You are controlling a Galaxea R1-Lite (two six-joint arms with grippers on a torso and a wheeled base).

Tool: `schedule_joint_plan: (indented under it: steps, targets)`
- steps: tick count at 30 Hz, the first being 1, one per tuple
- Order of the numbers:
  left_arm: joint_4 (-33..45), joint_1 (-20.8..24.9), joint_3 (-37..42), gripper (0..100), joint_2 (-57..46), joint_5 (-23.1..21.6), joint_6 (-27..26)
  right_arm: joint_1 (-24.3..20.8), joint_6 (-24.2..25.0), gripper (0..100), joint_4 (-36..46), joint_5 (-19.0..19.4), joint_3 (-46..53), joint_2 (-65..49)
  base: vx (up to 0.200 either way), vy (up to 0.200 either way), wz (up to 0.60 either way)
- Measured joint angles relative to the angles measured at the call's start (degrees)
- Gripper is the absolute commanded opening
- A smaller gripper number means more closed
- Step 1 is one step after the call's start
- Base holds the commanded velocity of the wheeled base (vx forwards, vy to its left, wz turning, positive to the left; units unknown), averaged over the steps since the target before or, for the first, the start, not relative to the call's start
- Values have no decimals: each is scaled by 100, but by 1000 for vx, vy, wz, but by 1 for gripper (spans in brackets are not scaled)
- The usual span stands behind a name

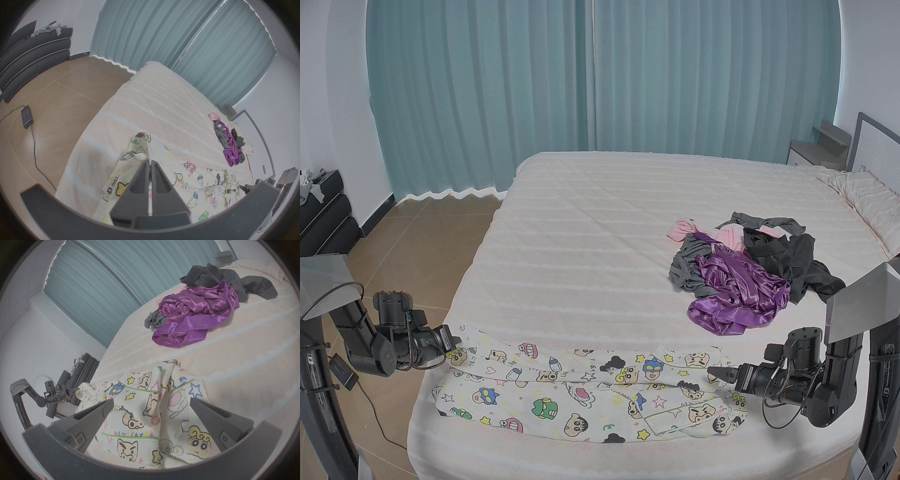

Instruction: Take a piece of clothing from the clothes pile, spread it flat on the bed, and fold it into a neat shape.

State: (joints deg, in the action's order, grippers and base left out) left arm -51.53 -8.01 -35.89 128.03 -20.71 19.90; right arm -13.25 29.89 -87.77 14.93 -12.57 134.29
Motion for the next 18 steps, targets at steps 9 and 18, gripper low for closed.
schedule_joint_plan:
  steps: [9, 18]
  targets:
    - [-17, -30, -41, 0, -333, -13, 29, 0, 10, 100, -1, 0, -24, 5, 0, 0, 0]
    - [-9, 7, -460, 0, -400, -17, 912, 0, 10, 100, 0, 0, -41, 39, 0, 0, 0]
